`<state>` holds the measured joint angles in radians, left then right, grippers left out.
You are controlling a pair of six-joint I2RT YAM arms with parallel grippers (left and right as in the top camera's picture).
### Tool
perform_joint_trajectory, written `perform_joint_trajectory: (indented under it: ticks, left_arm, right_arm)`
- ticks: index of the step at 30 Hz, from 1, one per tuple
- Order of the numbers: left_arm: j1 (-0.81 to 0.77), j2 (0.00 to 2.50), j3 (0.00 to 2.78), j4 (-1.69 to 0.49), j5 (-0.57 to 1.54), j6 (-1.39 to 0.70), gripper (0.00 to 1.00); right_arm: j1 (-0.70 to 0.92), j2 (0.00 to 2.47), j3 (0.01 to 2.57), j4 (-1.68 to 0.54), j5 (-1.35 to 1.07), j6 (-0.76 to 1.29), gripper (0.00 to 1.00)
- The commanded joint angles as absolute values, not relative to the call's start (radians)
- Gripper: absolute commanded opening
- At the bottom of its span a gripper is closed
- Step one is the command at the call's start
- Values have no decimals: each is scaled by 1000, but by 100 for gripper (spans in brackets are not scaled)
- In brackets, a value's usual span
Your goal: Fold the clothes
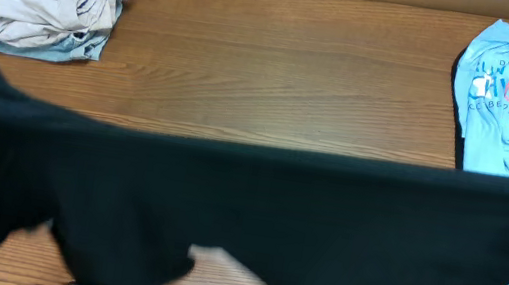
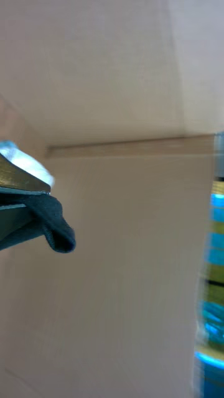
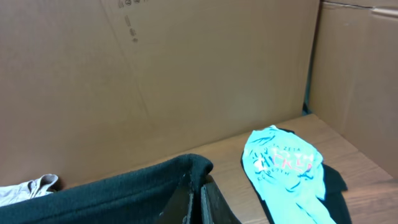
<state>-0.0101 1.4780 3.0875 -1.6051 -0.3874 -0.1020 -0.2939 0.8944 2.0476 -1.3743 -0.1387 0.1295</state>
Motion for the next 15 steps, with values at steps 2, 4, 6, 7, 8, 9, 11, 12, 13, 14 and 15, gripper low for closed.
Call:
perform_joint_trajectory:
  ticks: [2,4,6,7,8,9,11,12,13,14,15]
  left_arm:
    - [7,1585,2988,-1638,-535,-129,4]
    - [7,1621,2941,-1638,-534,-133,4]
    - [7,1669,2901,-1636,-535,-139,4]
    - [7,1717,2877,-1626,-541,-138,4]
    - [8,1747,2866,-1620,-549,-138,4]
    - [8,1780,2856,-1615,-556,-138,4]
    - [8,1847,2844,-1602,-558,-135,4]
    - [8,1880,2840,-1594,-556,-135,4]
    - [8,1920,2838,-1585,-551,-135,4]
    - [8,1961,2838,-1570,-545,-135,4]
    - [8,1996,2838,-1557,-531,-134,4]
  right_arm:
    - [-304,936,1940,-1299,-102,123,4]
    - [-304,955,1880,-1260,-110,123,4]
    - [-304,986,1815,-1216,-130,123,4]
    - [-304,1026,1757,-1168,-163,124,4]
    - [-303,1054,1726,-1135,-184,126,4]
    - [-302,1085,1699,-1105,-201,126,4]
    - [-302,1157,1662,-1057,-220,126,4]
    - [-302,1198,1651,-1039,-228,126,4]
    - [-302,1250,1644,-1021,-231,126,4]
    - [-301,1306,1643,-1007,-230,126,4]
    - [-297,1348,1643,-995,-231,126,4]
